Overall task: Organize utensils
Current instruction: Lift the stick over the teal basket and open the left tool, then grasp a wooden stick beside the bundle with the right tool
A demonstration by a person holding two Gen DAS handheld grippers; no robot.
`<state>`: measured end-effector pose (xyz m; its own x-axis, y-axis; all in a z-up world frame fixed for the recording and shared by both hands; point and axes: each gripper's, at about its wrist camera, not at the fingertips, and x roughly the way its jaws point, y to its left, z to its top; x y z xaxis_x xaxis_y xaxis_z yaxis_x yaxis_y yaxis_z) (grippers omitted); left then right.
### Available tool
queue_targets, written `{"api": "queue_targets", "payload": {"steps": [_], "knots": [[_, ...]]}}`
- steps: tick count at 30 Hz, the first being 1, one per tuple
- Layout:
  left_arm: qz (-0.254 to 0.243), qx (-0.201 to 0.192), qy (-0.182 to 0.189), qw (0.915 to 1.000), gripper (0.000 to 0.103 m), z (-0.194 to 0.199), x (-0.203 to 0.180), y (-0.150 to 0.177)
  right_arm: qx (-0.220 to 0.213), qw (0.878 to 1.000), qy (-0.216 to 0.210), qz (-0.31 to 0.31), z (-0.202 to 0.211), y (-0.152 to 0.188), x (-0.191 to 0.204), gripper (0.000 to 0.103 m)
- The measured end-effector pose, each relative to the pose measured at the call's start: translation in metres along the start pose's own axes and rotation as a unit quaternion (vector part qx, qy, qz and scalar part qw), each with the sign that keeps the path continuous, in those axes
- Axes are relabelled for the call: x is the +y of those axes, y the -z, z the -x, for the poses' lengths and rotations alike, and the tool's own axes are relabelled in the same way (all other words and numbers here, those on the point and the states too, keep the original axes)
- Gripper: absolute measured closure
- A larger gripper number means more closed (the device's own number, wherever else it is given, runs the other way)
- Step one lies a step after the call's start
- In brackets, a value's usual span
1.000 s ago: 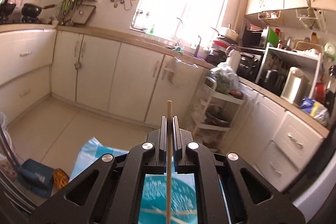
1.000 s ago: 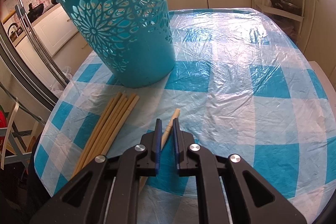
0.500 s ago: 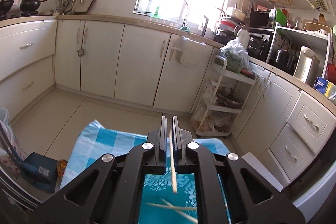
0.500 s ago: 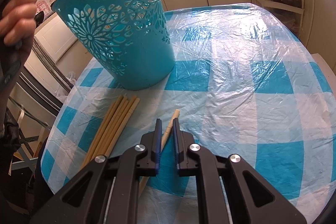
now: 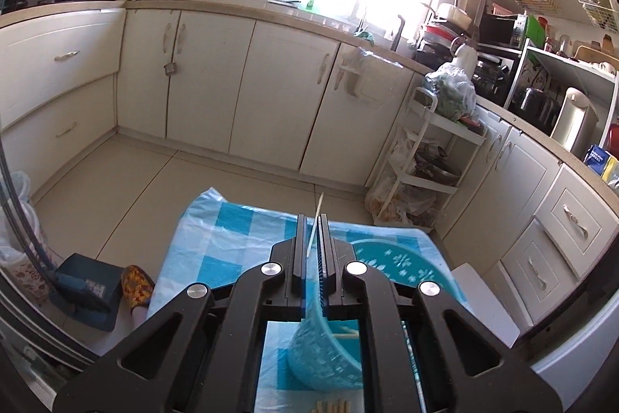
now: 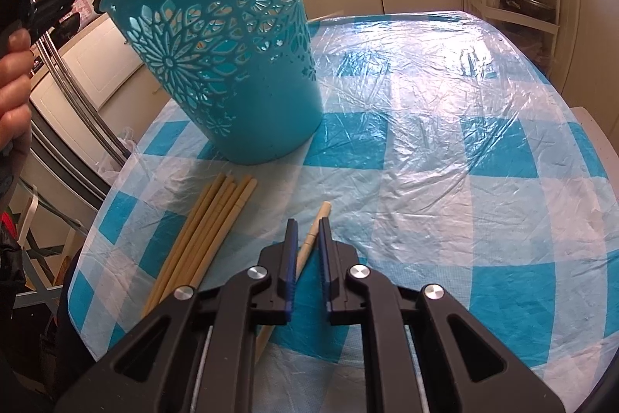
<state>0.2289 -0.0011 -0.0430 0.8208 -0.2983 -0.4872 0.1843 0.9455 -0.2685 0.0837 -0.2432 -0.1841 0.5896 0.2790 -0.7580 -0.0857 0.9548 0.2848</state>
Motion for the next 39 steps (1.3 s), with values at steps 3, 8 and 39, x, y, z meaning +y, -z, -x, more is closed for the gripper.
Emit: {"api": "queue_targets", "payload": {"steps": [3,8,39], "knots": [[0.006,0.013,-0.013,0.9998,0.094,-0.003,0.012,0.008,0.0,1.0,0.012,0.013,-0.001,0.0,0.006,0.088],[0.036,0.037,-0.025,0.9984,0.087,-0.015,0.039,0.013,-0.001,1.0,0.018,0.022,-0.002,0.0,0.008,0.086],[0.05,0.144,-0.061,0.9864,0.055,-0.017,0.086,0.128,0.053,0.988,0.075,0.122,0.0,-0.001,0.032,0.097]]}}
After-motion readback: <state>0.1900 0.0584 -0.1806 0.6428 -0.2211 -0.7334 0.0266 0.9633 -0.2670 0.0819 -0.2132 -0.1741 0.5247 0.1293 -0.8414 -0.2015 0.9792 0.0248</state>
